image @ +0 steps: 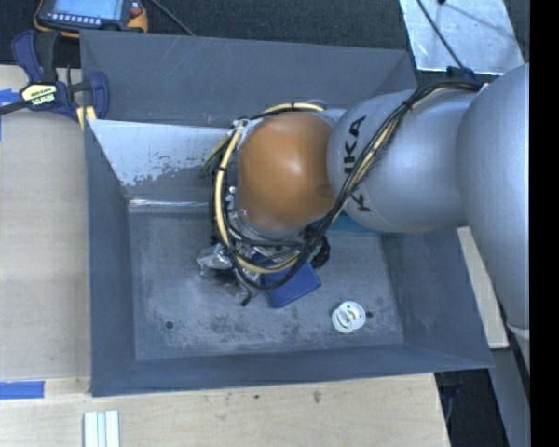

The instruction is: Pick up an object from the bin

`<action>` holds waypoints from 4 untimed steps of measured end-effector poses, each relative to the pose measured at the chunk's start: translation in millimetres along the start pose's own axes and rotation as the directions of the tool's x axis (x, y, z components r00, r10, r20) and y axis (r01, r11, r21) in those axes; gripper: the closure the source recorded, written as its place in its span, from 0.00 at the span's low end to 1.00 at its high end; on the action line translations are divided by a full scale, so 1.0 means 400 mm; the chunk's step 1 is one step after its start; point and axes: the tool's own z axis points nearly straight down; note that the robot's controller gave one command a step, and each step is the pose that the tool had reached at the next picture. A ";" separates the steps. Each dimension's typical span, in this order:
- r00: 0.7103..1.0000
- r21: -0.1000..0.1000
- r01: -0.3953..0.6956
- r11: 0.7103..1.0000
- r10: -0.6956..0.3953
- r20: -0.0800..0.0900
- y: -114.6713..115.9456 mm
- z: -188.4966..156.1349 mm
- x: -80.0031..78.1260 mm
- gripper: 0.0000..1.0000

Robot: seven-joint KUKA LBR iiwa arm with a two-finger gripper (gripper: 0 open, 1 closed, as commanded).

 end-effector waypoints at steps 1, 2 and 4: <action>1.000 0.000 0.000 1.000 0.000 0.000 0.000 0.000 0.000 1.00; 1.000 -0.001 -0.001 1.000 0.001 0.000 0.001 -0.004 0.001 1.00; 1.000 -0.006 -0.001 1.000 0.001 -0.009 0.005 -0.085 0.006 1.00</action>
Offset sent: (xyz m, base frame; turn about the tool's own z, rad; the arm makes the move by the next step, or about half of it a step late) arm -0.0001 0.0000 0.0170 0.0000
